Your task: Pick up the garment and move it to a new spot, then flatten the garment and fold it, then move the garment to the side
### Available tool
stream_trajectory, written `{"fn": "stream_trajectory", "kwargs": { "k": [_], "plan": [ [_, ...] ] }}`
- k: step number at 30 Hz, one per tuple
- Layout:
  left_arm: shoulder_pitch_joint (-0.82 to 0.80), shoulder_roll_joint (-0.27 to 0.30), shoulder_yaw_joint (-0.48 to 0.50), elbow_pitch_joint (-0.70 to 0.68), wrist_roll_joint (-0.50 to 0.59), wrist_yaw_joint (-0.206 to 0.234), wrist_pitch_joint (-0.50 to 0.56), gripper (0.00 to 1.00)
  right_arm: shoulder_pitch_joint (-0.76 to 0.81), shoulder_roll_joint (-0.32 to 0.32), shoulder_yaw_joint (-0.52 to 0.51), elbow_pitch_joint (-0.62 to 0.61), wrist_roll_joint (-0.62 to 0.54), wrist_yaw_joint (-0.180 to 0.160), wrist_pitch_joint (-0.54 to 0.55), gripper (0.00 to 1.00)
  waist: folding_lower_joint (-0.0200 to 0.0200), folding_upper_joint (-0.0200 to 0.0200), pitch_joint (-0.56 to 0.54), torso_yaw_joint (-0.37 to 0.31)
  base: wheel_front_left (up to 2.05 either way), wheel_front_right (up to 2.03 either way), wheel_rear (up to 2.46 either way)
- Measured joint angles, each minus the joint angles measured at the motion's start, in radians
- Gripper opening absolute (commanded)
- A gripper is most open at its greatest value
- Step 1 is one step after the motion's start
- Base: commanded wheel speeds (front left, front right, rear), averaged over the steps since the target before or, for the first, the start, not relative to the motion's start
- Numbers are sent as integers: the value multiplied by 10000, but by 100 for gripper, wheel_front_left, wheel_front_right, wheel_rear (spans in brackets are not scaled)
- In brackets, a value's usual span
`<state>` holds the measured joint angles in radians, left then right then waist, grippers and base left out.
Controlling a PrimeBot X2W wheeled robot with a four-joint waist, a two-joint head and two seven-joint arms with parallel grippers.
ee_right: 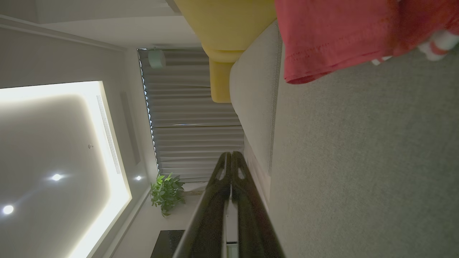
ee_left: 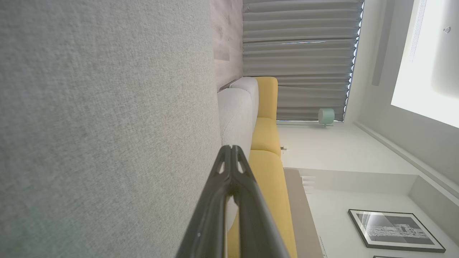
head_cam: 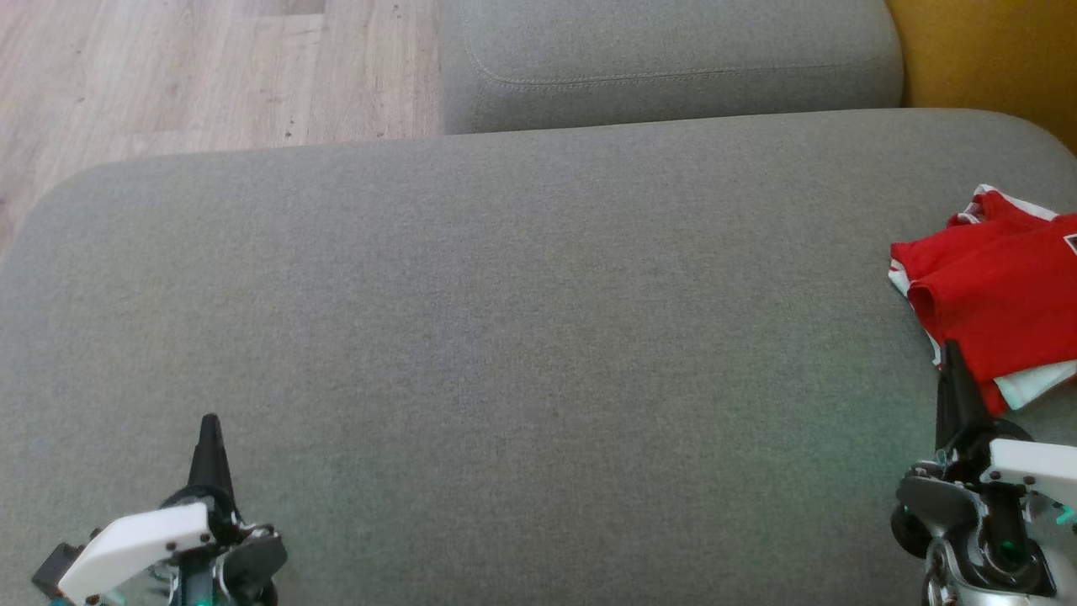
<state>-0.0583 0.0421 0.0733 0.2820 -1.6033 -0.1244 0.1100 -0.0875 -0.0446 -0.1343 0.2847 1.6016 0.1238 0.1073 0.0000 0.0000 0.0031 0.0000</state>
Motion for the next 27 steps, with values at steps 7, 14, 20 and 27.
{"fn": "stream_trajectory", "kwargs": {
  "k": [7,14,20,27],
  "plan": [
    [0,0,2,0,0,0,0,0,0,0,0,0,0,0,0,0,0,0,0,0,0,0,0],
    [0,0,2,0,0,0,0,0,0,0,0,0,0,0,0,0,0,0,0,0,0,0,0],
    [0,0,2,0,0,0,0,0,0,0,0,0,0,0,0,0,0,0,0,0,0,0,0],
    [0,0,2,0,0,0,0,0,0,0,0,0,0,0,0,0,0,0,0,0,0,0,0]
  ]
}}
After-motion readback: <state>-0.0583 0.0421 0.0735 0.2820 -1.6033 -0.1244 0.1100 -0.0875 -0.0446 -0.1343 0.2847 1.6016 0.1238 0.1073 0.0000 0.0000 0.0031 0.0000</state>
